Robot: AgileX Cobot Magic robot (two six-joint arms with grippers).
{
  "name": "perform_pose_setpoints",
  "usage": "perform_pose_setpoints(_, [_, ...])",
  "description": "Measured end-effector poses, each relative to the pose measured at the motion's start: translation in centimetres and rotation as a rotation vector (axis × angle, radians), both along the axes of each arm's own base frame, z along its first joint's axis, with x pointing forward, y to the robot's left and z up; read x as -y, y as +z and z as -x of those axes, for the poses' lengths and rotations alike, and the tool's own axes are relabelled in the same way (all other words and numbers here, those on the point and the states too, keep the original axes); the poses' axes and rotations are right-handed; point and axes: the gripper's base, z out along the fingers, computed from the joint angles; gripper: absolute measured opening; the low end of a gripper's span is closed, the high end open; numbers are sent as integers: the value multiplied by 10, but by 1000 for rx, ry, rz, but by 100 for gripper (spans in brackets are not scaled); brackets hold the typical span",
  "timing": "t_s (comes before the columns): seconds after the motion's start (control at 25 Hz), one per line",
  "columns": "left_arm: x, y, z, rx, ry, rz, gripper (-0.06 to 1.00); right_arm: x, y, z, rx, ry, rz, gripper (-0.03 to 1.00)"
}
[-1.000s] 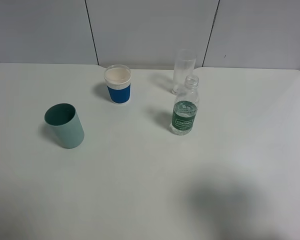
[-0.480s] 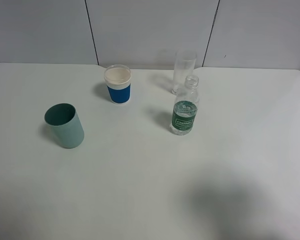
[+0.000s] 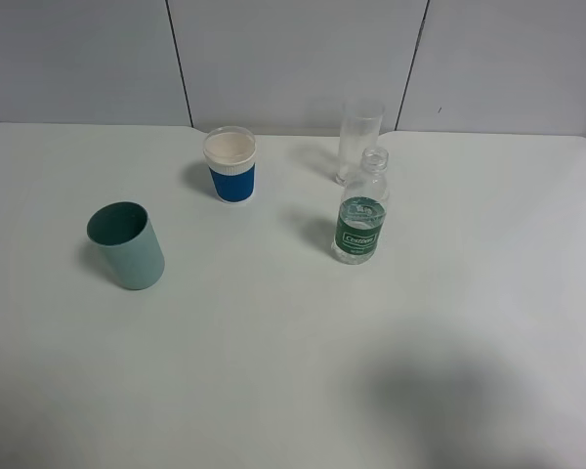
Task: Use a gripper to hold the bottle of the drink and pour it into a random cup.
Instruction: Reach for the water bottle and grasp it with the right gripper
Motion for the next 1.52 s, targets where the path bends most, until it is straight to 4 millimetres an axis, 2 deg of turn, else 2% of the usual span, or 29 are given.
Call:
perform_pose_setpoints(1.12, [0, 0, 0, 0, 0, 0, 99, -1, 0, 0, 1, 19, 12, 90])
perform_pose_setpoints(1.52, [0, 0, 0, 0, 0, 0, 99, -5, -1, -16, -108, 56, 28, 90])
